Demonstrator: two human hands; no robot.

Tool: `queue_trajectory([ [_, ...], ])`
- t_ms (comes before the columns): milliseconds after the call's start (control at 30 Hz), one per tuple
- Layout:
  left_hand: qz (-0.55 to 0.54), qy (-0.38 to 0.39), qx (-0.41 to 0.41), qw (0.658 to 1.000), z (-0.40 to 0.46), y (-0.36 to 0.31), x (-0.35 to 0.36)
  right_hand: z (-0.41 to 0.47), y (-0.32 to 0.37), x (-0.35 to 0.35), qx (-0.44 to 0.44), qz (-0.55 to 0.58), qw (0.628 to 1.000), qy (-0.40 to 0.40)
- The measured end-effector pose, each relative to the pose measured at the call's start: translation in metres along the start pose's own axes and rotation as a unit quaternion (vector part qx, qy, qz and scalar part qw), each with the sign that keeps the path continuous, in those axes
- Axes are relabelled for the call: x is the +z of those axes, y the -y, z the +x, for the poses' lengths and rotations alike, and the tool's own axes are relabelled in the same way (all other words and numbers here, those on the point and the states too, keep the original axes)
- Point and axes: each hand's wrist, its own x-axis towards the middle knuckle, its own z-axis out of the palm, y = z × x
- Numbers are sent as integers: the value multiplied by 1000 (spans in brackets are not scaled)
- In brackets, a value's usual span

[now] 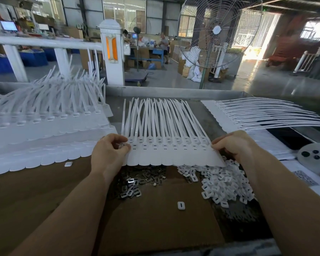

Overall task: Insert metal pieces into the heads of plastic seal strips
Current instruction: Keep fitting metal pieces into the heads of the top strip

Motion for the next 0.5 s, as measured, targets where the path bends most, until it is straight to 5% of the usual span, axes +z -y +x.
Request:
queue_trajectory([
  [200,-11,5,-6,1000,0,0,0,-11,-13,-1,-89,-9,992,-95],
  [500,-8,0,-4,1000,0,1,2,-55,-18,10,-233,6,963,-135],
])
